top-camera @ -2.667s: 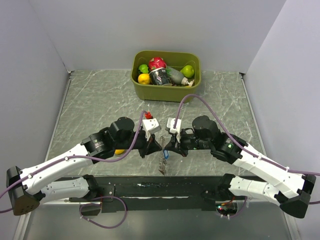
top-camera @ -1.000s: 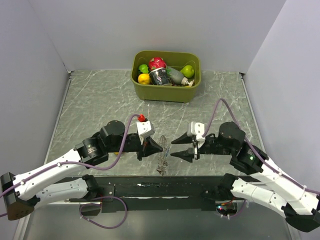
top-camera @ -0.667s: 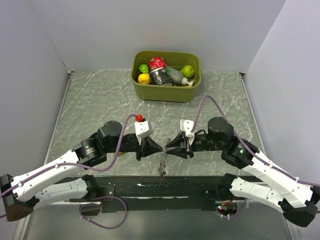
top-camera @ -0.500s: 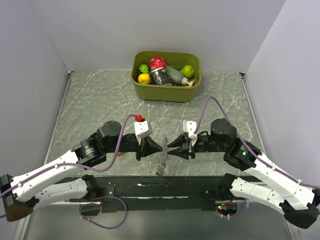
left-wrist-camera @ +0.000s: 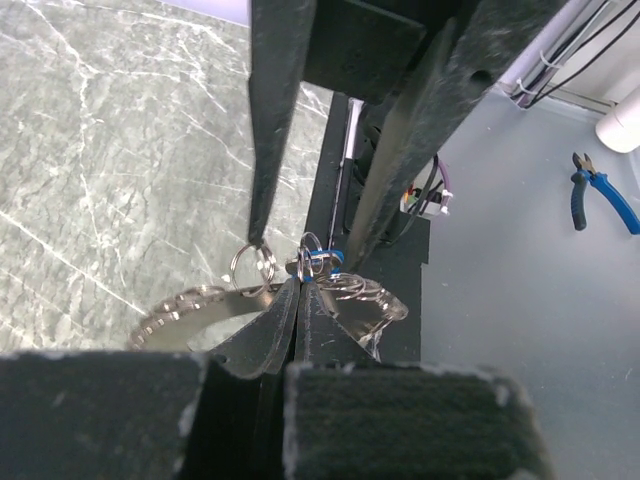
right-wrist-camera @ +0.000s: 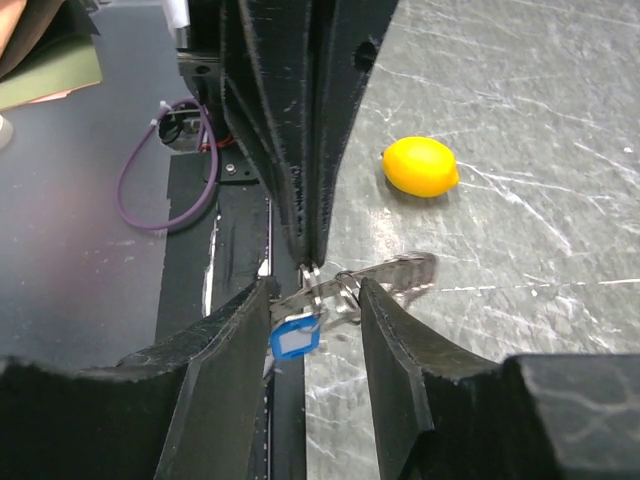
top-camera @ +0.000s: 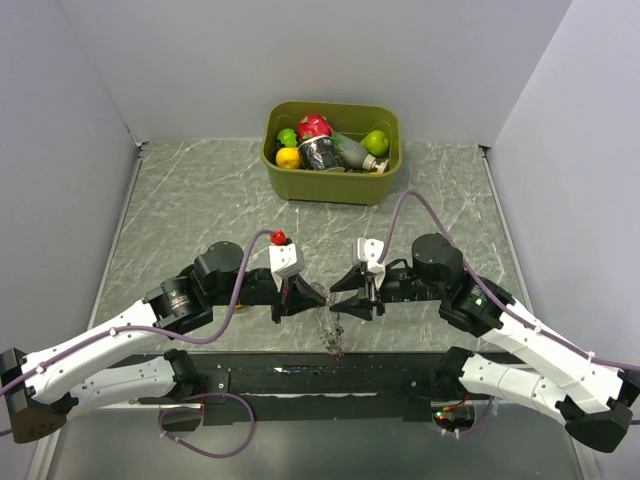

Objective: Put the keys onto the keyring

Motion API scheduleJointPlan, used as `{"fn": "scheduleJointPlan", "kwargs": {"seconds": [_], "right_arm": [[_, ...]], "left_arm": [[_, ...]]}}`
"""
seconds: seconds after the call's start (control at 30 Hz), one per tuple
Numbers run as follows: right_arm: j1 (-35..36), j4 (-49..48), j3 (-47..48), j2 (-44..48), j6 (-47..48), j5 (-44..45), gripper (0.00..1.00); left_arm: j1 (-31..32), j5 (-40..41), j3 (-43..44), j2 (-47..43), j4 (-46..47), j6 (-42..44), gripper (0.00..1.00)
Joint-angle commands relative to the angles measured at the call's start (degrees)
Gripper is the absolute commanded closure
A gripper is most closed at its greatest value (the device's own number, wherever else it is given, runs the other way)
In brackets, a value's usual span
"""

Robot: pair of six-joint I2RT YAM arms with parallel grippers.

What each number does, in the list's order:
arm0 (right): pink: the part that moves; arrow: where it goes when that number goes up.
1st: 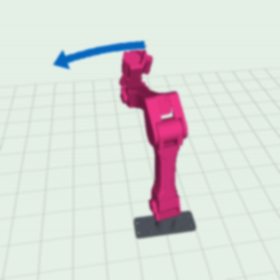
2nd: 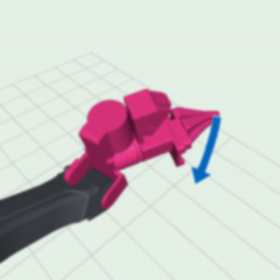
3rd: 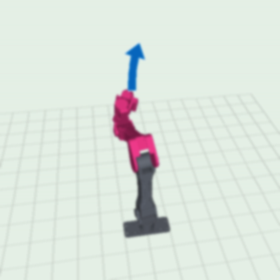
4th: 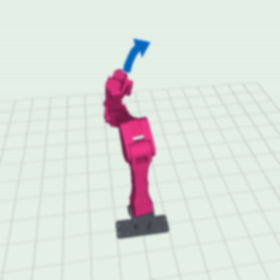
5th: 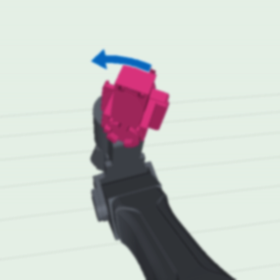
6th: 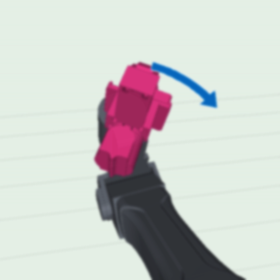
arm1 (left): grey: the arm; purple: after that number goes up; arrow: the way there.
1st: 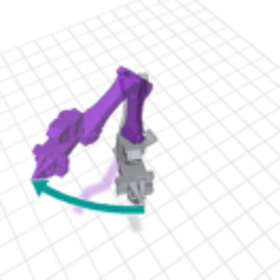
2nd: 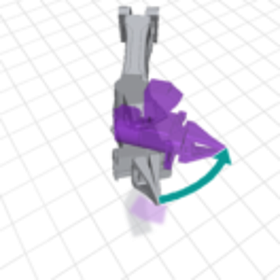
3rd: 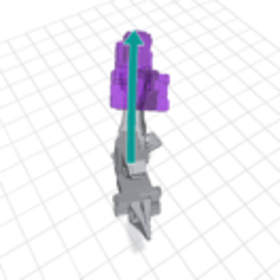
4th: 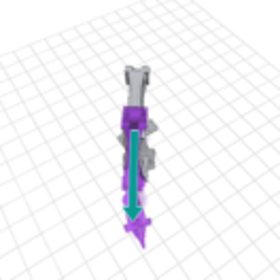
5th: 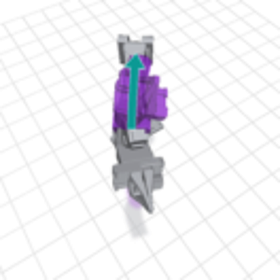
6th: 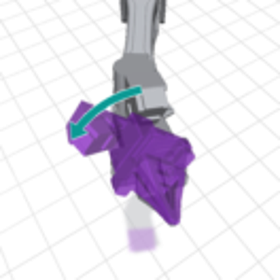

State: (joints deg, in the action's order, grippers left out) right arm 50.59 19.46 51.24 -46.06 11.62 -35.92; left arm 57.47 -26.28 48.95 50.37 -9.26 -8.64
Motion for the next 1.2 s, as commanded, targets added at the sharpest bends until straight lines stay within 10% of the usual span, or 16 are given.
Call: {"fn": "scheduleJointPlan", "kwargs": {"seconds": [0.0,0.07,0.2,0.57,0.8,1.17], "right_arm": [[-0.3,-3.1,0.6,-1.4,-0.1,-1.7,0.55],[-0.3,-2.9,1.0,-2.0,-0.2,-2.2,0.59],[-0.2,-3.1,0.8,-2.2,-0.2,-2.6,1.0],[-0.2,-1.0,1.3,-1.7,1.4,-0.6,1.0],[-0.2,0.7,2.6,-2.0,3.0,-0.6,1.0],[-0.2,0.4,1.7,-1.0,3.3,-0.4,1.0]], "left_arm": [[0.3,-3.0,2.0,-0.9,5.7,0.0,0.99],[0.3,-3.0,2.0,-1.0,5.8,-0.1,0.99],[0.4,-3.4,1.6,-1.4,6.4,-0.1,0.99],[0.3,-2.7,3.7,-2.0,0.1,1.8,0.92],[0.3,-2.2,9.1,1.3,-9.4,4.5,0.42],[0.3,-1.6,17.1,10.8,-18.3,8.0,0.37]]}}
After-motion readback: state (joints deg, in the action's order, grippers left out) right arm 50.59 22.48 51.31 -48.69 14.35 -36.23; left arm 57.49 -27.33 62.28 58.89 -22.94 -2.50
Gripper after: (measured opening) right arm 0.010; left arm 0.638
